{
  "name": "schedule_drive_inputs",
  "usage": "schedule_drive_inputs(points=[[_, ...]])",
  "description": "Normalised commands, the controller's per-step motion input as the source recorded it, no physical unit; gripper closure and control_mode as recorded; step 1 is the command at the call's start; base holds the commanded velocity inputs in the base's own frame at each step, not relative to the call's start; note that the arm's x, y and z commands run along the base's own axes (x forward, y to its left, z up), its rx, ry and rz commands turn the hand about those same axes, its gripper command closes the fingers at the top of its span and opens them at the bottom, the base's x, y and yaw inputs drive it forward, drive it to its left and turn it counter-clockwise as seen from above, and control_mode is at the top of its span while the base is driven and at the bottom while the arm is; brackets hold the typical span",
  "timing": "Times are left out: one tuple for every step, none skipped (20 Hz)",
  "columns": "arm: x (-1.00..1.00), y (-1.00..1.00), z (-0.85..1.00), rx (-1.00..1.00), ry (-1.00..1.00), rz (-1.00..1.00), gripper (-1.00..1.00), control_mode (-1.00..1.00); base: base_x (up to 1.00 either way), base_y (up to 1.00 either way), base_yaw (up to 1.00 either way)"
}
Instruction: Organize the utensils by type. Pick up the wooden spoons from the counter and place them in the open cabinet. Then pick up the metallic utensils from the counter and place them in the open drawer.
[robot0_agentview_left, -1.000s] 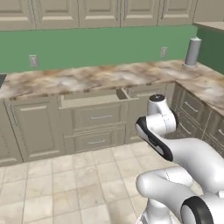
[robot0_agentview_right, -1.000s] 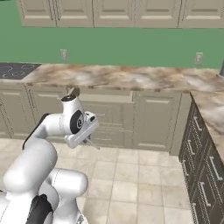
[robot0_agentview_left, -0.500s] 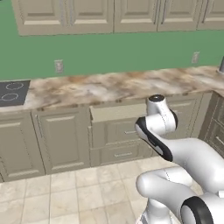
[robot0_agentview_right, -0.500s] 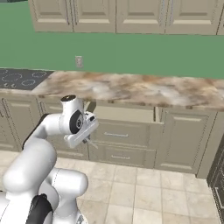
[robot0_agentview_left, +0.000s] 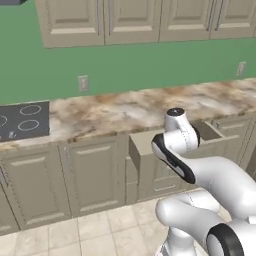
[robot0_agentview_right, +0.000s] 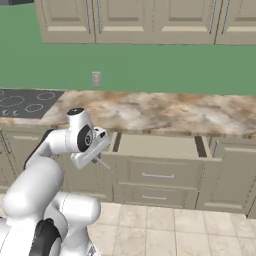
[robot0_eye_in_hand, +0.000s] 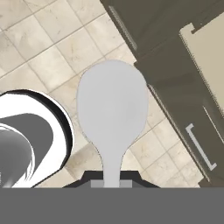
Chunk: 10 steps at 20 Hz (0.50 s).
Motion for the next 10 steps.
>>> schedule_drive_inputs(points=[[0.00, 0.00, 0.00, 0.00, 0.00, 0.00, 1.00, 1.00, 0.47, 0.71, -0.40], [0.00, 0.00, 0.00, 0.00, 0.00, 0.00, 1.00, 1.00, 0.46, 0.72, -0.40], [0.00, 0.00, 0.00, 0.00, 0.00, 0.00, 1.00, 1.00, 0.46, 0.71, -0.41], [0.00, 0.00, 0.00, 0.00, 0.00, 0.00, 1.00, 1.00, 0.45, 0.69, -0.43], [0.00, 0.00, 0.00, 0.00, 0.00, 0.00, 1.00, 1.00, 0.44, 0.66, -0.47], [0.00, 0.00, 0.00, 0.00, 0.00, 0.00, 1.00, 1.00, 0.43, 0.64, -0.50], [0.00, 0.00, 0.00, 0.00, 0.00, 0.00, 1.00, 1.00, 0.40, 0.62, -0.54], [0.00, 0.00, 0.00, 0.00, 0.00, 0.00, 1.00, 1.00, 0.39, 0.62, -0.55], [0.00, 0.00, 0.00, 0.00, 0.00, 0.00, 1.00, 1.00, 0.36, 0.61, -0.57], [0.00, 0.00, 0.00, 0.00, 0.00, 0.00, 1.00, 1.00, 0.31, 0.64, -0.58]])
